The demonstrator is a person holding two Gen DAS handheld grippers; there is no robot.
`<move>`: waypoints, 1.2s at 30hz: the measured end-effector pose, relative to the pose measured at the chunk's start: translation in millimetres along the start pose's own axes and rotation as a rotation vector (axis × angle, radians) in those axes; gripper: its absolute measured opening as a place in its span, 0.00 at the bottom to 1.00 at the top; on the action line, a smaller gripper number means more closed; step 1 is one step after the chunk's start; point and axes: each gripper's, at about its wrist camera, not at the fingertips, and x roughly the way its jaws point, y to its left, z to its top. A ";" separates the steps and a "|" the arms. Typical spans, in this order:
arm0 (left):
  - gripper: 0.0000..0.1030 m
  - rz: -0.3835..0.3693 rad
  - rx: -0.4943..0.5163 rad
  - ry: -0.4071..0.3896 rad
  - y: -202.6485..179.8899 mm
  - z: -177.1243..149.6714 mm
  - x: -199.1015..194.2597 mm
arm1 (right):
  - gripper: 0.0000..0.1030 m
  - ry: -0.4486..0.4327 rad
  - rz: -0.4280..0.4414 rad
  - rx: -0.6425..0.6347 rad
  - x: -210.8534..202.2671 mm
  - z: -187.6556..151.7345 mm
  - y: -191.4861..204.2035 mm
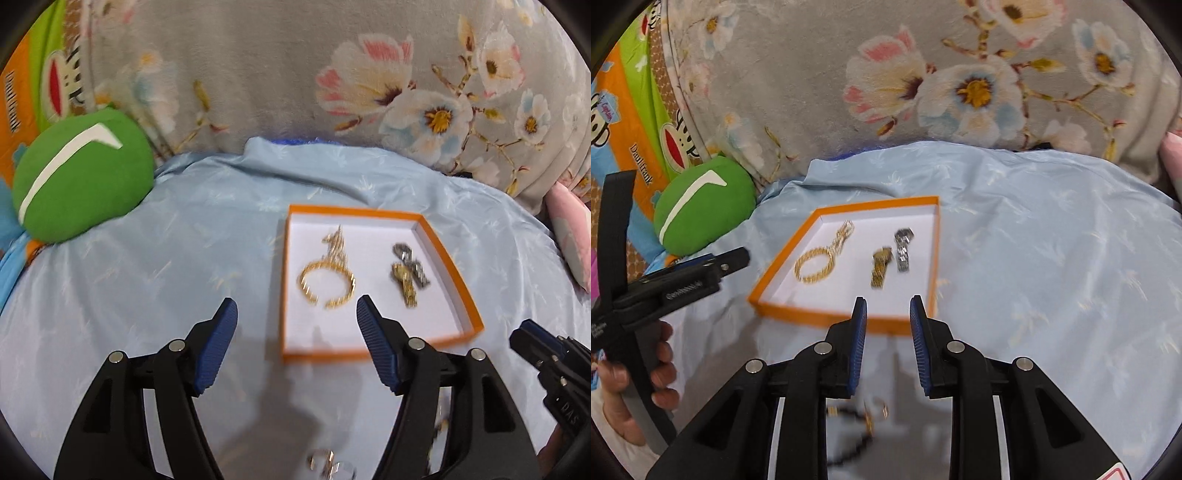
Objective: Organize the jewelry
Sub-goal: 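Carry gold cuff and gold watch into the orange box while both tools release, then withdraw both tools and move the right tool toward the black bead bracelet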
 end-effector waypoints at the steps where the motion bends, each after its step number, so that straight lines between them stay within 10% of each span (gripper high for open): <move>1: 0.63 0.006 -0.003 0.007 3.1 -10.1 -6.9 | 0.23 -0.001 -0.016 -0.005 -9.5 -10.3 0.9; 13: 0.63 0.013 -0.058 0.102 12.7 -103.5 -45.8 | 0.24 0.098 0.005 0.000 -43.3 -83.1 22.9; 36: 0.63 0.003 -0.081 0.137 14.9 -112.7 -46.9 | 0.24 0.163 -0.077 0.115 -6.1 -69.4 21.2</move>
